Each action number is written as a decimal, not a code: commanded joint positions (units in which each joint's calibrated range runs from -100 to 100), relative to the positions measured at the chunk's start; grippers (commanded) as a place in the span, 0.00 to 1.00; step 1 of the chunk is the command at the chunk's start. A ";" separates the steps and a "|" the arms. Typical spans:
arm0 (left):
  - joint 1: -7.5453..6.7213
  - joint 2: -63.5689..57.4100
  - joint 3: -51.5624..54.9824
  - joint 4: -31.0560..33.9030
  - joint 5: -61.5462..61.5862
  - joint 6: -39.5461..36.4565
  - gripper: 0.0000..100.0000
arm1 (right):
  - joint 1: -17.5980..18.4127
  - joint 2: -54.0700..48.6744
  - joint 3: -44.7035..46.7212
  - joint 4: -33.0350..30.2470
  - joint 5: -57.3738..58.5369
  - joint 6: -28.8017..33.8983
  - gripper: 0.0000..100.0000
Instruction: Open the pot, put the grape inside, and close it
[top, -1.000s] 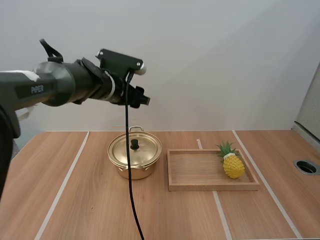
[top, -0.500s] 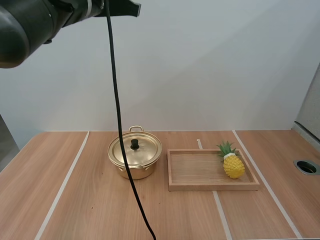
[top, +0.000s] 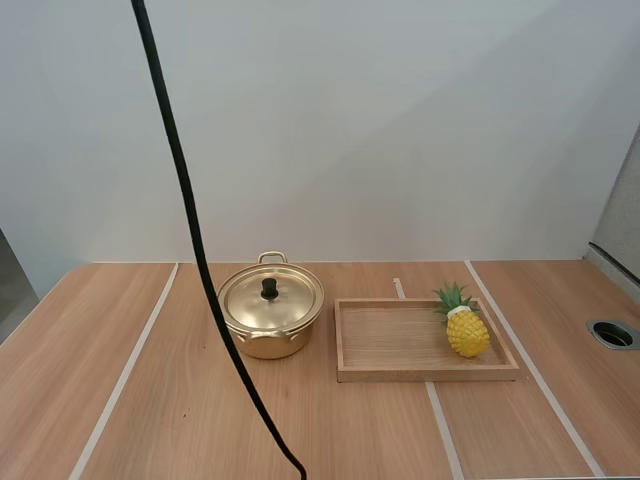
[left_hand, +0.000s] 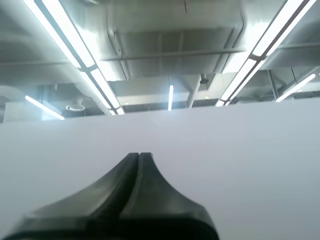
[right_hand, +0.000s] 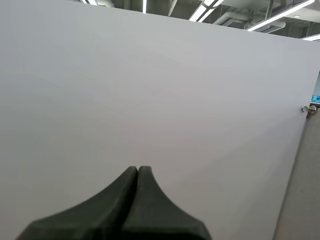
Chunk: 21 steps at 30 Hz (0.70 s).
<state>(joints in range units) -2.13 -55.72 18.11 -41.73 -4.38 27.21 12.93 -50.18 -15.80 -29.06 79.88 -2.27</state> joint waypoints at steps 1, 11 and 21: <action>0.05 -3.11 -0.39 -0.99 -5.99 -0.84 0.00 | -0.23 -2.39 -0.25 1.28 -6.48 -0.42 0.00; 0.05 -12.34 -0.39 -3.24 -7.14 -1.03 0.00 | -0.23 -9.73 -0.11 8.51 -5.26 -2.86 0.00; 0.05 -22.27 3.41 -3.24 2.13 -1.03 0.00 | -2.75 -23.96 18.50 17.06 -14.04 -8.18 0.00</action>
<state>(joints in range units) -2.13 -76.32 19.54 -44.22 -3.40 26.60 11.18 -70.62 -2.34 -12.78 70.99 -9.51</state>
